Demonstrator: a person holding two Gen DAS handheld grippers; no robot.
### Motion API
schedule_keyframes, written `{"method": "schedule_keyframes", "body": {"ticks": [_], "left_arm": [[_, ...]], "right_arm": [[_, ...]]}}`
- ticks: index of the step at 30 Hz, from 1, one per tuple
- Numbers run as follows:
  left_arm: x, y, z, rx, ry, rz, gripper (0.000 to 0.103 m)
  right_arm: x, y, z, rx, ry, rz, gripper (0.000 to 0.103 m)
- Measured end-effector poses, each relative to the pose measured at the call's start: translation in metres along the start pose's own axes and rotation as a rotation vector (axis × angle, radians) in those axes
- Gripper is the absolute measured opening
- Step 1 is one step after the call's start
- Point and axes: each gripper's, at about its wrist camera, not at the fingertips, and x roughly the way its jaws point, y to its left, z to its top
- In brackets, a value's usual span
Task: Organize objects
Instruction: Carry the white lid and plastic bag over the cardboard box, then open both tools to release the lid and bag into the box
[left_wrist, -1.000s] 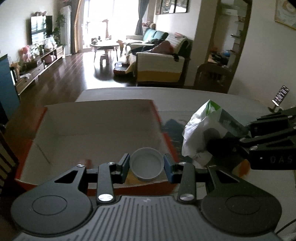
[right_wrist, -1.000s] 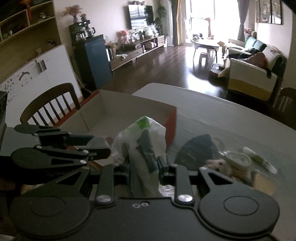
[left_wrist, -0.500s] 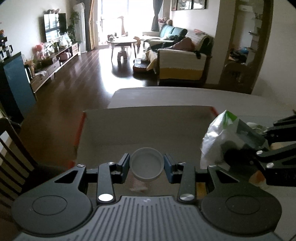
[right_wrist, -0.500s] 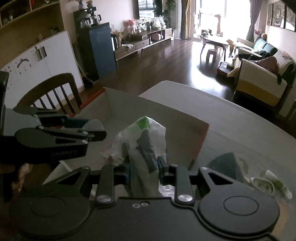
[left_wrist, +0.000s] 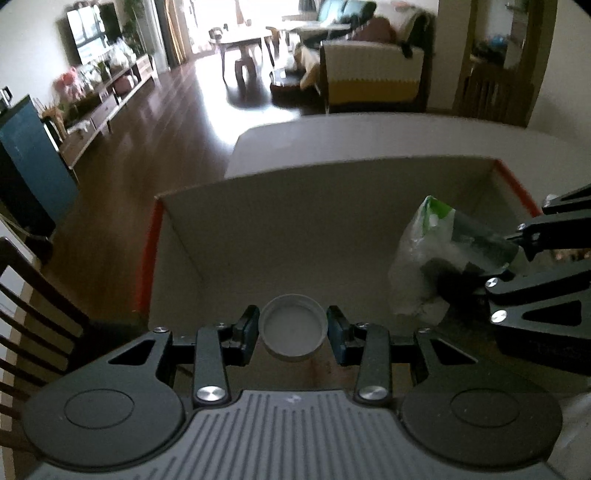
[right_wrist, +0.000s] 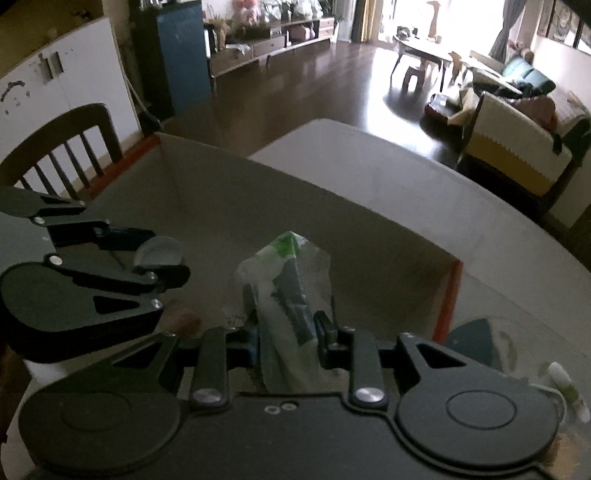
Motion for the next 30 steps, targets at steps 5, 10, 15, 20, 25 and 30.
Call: {"method": "schedule_keyframes", "body": {"ticks": [5, 10, 15, 20, 25, 30], "left_arm": [[0.014, 0.002, 0.005, -0.004, 0.107, -0.025, 0.038], [0.022, 0.002, 0.003, 0.005, 0.192, -0.036, 0.038], [0.026, 0.001, 0.000, -0.009, 0.243, -0.046, 0.038], [0.025, 0.002, -0.003, -0.001, 0.270, -0.040, 0.040], [0.015, 0.000, -0.003, -0.011, 0.253, -0.024, 0.063], [0.001, 0.003, -0.010, -0.036, 0.216, -0.035, 0.064]], "right_arm": [[0.016, -0.001, 0.003, 0.020, 0.044, -0.003, 0.028], [0.026, 0.003, 0.002, 0.004, 0.078, -0.018, 0.030], [0.031, 0.002, 0.001, 0.007, 0.099, -0.026, 0.032], [0.029, -0.001, 0.000, 0.008, 0.102, -0.018, 0.039], [0.022, -0.002, -0.003, -0.014, 0.085, 0.002, 0.045], [0.004, -0.003, -0.007, -0.014, 0.044, 0.033, 0.052]]}}
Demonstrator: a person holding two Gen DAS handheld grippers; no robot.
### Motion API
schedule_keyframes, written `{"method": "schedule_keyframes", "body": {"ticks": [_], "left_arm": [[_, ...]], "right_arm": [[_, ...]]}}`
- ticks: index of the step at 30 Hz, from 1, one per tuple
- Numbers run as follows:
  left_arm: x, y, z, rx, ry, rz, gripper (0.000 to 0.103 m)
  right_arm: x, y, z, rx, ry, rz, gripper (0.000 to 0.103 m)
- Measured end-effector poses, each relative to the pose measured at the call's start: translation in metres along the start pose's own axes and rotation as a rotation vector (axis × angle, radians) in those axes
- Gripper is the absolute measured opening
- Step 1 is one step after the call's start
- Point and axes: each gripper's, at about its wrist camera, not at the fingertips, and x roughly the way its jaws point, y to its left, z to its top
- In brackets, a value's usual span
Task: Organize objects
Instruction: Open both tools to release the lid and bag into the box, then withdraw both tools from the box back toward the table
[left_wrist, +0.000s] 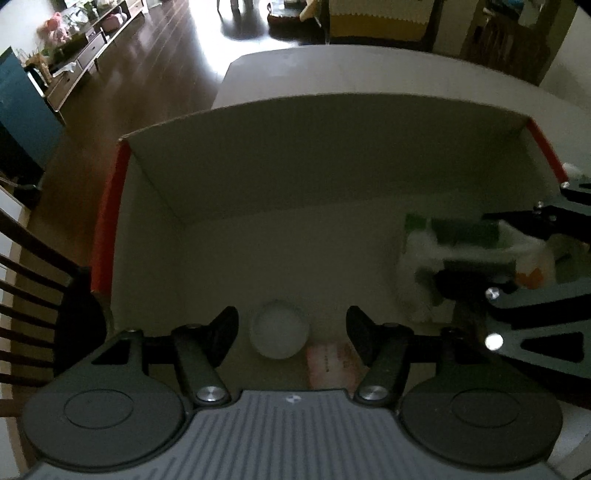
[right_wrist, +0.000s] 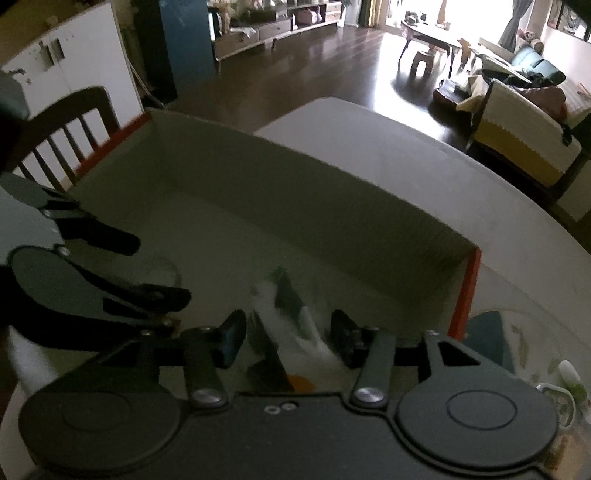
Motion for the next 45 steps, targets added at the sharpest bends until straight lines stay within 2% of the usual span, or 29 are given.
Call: {"method": "schedule_keyframes", "body": {"ticks": [2, 5, 14, 17, 24, 27, 30, 35, 41, 45], "left_arm": [[-0.006, 0.000, -0.003, -0.011, -0.028, -0.010, 0.064], [-0.017, 0.002, -0.010, -0.030, -0.072, -0.020, 0.064], [-0.058, -0.002, -0.032, -0.086, -0.170, -0.037, 0.064], [-0.071, 0.007, -0.027, -0.091, -0.203, -0.041, 0.064], [-0.094, -0.003, -0.028, -0.074, -0.287, -0.061, 0.064], [-0.108, -0.018, -0.038, -0.064, -0.315, -0.081, 0.064], [-0.116, -0.036, -0.042, -0.051, -0.338, -0.101, 0.072], [-0.131, -0.066, -0.054, -0.039, -0.376, -0.124, 0.077], [-0.138, -0.106, -0.066, -0.032, -0.390, -0.158, 0.079], [-0.136, -0.137, -0.070, -0.017, -0.393, -0.190, 0.084]], "right_arm": [[-0.009, -0.001, -0.002, 0.006, -0.022, 0.008, 0.058], [-0.023, -0.006, -0.004, 0.030, -0.052, 0.036, 0.059], [-0.068, -0.013, -0.018, 0.040, -0.136, 0.083, 0.061], [-0.082, -0.017, -0.025, 0.039, -0.166, 0.093, 0.061], [-0.116, -0.030, -0.042, 0.056, -0.226, 0.131, 0.062], [-0.132, -0.034, -0.053, 0.047, -0.253, 0.140, 0.063], [-0.146, -0.037, -0.066, 0.037, -0.281, 0.146, 0.068], [-0.167, -0.045, -0.090, 0.035, -0.328, 0.143, 0.072], [-0.187, -0.070, -0.122, 0.046, -0.365, 0.108, 0.074], [-0.196, -0.093, -0.144, 0.063, -0.365, 0.073, 0.074]]}}
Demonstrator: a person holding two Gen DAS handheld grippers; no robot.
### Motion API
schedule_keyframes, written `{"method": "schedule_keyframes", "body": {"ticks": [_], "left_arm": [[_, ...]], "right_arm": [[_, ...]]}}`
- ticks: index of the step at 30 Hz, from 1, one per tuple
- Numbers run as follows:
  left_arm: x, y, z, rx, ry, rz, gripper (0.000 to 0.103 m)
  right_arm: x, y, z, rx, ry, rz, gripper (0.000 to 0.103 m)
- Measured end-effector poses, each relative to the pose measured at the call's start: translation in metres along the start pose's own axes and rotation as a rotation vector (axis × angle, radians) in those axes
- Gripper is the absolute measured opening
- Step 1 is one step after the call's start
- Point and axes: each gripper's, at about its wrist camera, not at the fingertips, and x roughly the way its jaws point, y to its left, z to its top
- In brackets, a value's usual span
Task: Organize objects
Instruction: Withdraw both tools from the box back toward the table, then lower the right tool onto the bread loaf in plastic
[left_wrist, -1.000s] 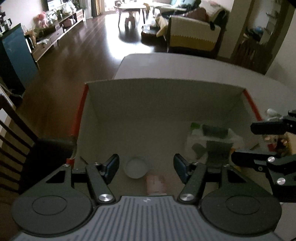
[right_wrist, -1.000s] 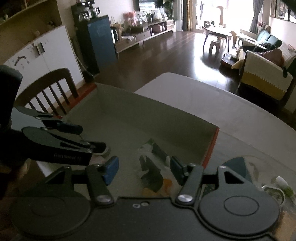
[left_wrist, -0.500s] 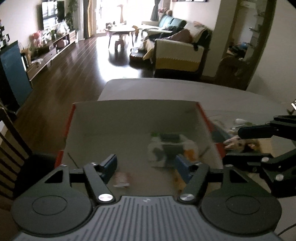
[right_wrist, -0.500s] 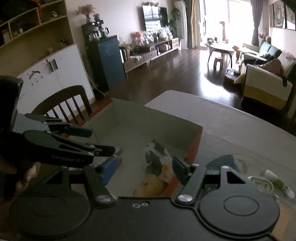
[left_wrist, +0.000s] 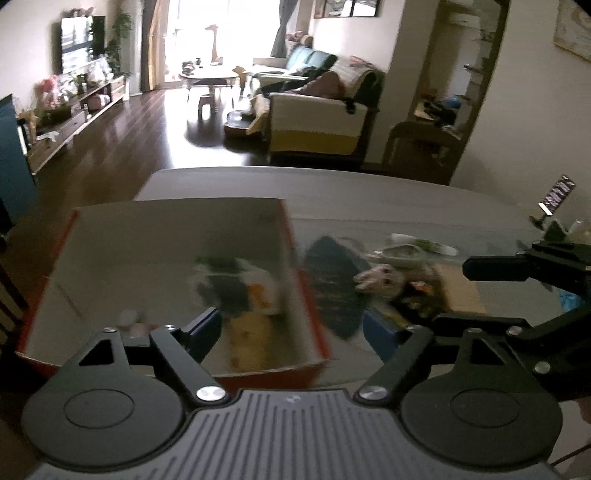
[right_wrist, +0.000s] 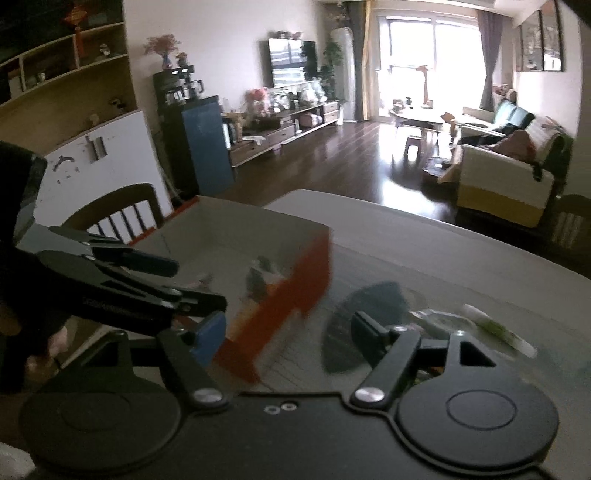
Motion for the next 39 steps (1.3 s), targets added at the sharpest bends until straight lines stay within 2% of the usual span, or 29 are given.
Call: {"method": "schedule_keyframes", "body": {"ticks": [6, 9, 16, 21, 30, 39], "left_arm": [[0.019, -0.046, -0.008, 0.031, 0.023, -0.029, 0.087], [0.030, -0.069, -0.013, 0.052, 0.022, -0.019, 0.103], [0.058, -0.108, -0.023, 0.066, 0.003, -0.012, 0.103], [0.086, -0.126, -0.027, 0.037, 0.033, 0.017, 0.103], [0.135, -0.138, -0.034, 0.018, 0.044, 0.170, 0.103], [0.166, -0.131, -0.039, -0.026, 0.088, 0.253, 0.103]], "right_arm": [[-0.022, -0.044, -0.025, 0.048, 0.013, -0.079, 0.074], [-0.030, -0.070, -0.040, 0.098, 0.017, -0.126, 0.075], [-0.033, -0.125, -0.069, 0.165, 0.042, -0.217, 0.076], [-0.026, -0.153, -0.082, 0.181, 0.069, -0.240, 0.076], [0.005, -0.186, -0.089, 0.210, 0.099, -0.257, 0.076], [0.058, -0.199, -0.088, 0.336, 0.142, -0.292, 0.076]]}}
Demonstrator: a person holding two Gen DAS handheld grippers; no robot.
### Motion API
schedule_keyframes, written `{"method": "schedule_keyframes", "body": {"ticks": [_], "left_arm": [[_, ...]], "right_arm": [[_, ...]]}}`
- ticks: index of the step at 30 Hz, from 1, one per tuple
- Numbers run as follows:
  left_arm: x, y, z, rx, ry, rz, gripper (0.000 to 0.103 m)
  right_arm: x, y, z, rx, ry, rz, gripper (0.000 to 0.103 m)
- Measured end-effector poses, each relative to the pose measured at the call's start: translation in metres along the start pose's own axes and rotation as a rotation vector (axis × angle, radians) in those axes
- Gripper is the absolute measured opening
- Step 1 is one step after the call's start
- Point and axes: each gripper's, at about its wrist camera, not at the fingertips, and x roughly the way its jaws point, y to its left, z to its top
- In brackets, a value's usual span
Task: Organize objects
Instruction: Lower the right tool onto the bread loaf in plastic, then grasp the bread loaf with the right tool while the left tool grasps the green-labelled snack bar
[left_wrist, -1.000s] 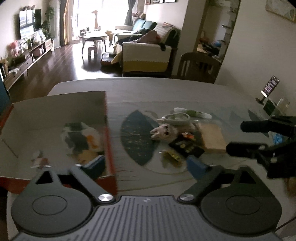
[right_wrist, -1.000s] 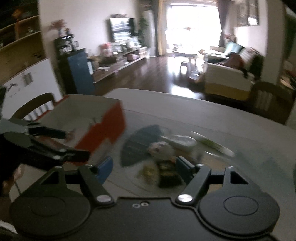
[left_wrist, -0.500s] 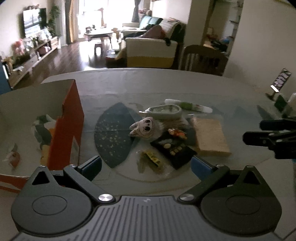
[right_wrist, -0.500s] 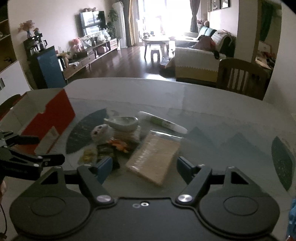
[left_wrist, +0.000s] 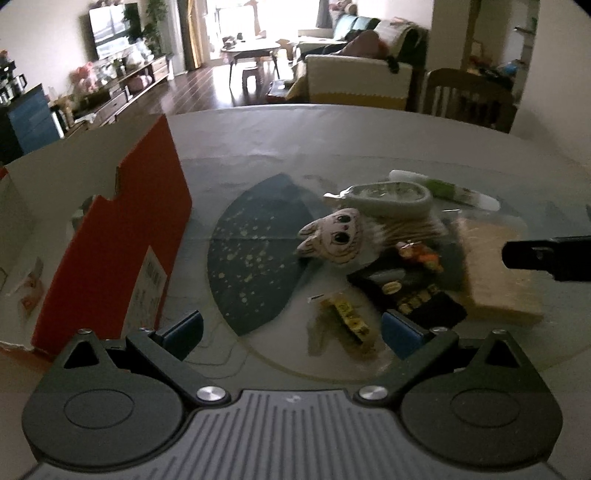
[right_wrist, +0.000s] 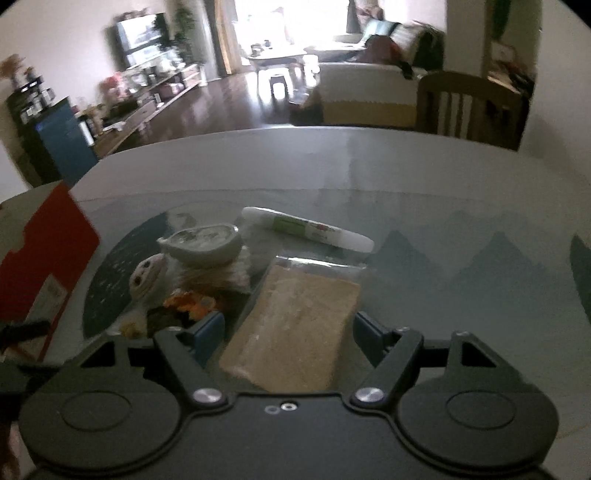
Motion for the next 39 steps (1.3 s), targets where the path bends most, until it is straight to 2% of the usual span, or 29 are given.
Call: {"method": "schedule_keyframes", "body": {"ticks": [5, 9, 15, 22, 30, 35, 39], "left_arm": [[0.007, 0.001, 0.003, -0.019, 0.014, -0.003, 0.103], [0.014, 0.001, 0.002, -0.020, 0.020, 0.024, 0.103], [0.018, -0.001, 0.002, -0.019, 0.017, 0.030, 0.103], [0.022, -0.003, -0.004, -0.016, 0.040, 0.010, 0.103], [0.021, -0.007, -0.015, -0.004, 0.050, -0.017, 0.101], [0.016, -0.012, -0.017, 0.016, 0.040, -0.042, 0.089], [0.012, -0.014, -0.015, 0.037, 0.023, -0.064, 0.061]], "right_arm": [[0.022, 0.004, 0.003, 0.040, 0.017, -0.073, 0.077], [0.035, 0.004, 0.003, 0.073, 0.023, -0.128, 0.077], [0.046, 0.007, 0.003, 0.046, 0.025, -0.217, 0.084], [0.046, -0.013, -0.007, 0.106, 0.059, -0.146, 0.086], [0.036, -0.015, -0.018, 0.044, 0.064, -0.114, 0.086], [0.026, -0.013, -0.027, 0.006, 0.066, -0.090, 0.084], [0.019, -0.015, -0.032, 0.001, 0.072, -0.076, 0.082]]}}
